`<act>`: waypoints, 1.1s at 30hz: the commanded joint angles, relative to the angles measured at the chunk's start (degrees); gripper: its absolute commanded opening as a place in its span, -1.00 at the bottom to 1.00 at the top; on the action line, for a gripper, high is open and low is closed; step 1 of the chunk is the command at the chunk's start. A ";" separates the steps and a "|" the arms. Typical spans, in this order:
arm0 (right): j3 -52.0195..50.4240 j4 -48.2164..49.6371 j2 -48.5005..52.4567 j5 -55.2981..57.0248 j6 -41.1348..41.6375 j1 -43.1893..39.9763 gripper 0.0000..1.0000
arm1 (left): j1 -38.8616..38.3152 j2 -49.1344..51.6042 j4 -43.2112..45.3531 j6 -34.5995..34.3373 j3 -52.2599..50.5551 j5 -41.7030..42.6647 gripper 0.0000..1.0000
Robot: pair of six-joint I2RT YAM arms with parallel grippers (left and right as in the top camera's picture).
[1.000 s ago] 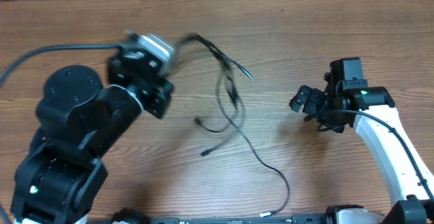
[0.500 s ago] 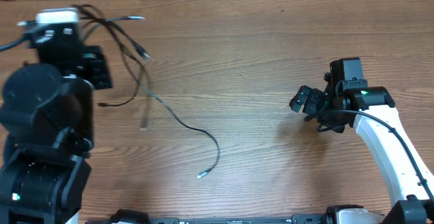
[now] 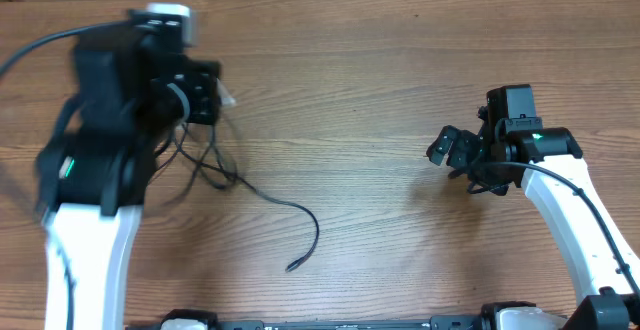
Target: Untangle cables
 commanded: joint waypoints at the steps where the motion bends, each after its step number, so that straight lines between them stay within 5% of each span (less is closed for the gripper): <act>1: 0.09 0.26 -0.68 0.52 -0.24 -0.22 0.99 | 0.20 8.22 -4.98 1.11 0.33 7.19 -0.55; 3: 0.09 0.28 -0.68 0.55 -0.24 -0.22 0.99 | 0.22 11.76 -7.02 1.25 0.33 9.16 -0.83; 5: 0.09 0.28 -0.68 0.57 -0.26 -0.22 0.99 | 0.22 14.60 -7.50 2.49 0.33 12.33 -0.86; 9: 0.09 0.15 -0.68 0.57 -0.26 -0.22 0.99 | 0.22 16.13 -6.99 2.78 0.33 13.77 -0.16; 11: 0.09 0.17 -0.68 0.57 -0.26 -0.22 0.99 | 0.22 16.11 -7.06 2.80 0.33 13.73 0.01; 21: 0.07 0.33 -0.68 0.55 -0.24 -0.22 1.00 | -0.46 16.17 -11.80 7.65 0.17 13.70 0.31; 33: 0.07 0.33 -0.68 -0.13 -0.24 -0.22 1.00 | -5.46 16.17 -6.21 11.80 -13.20 10.93 0.31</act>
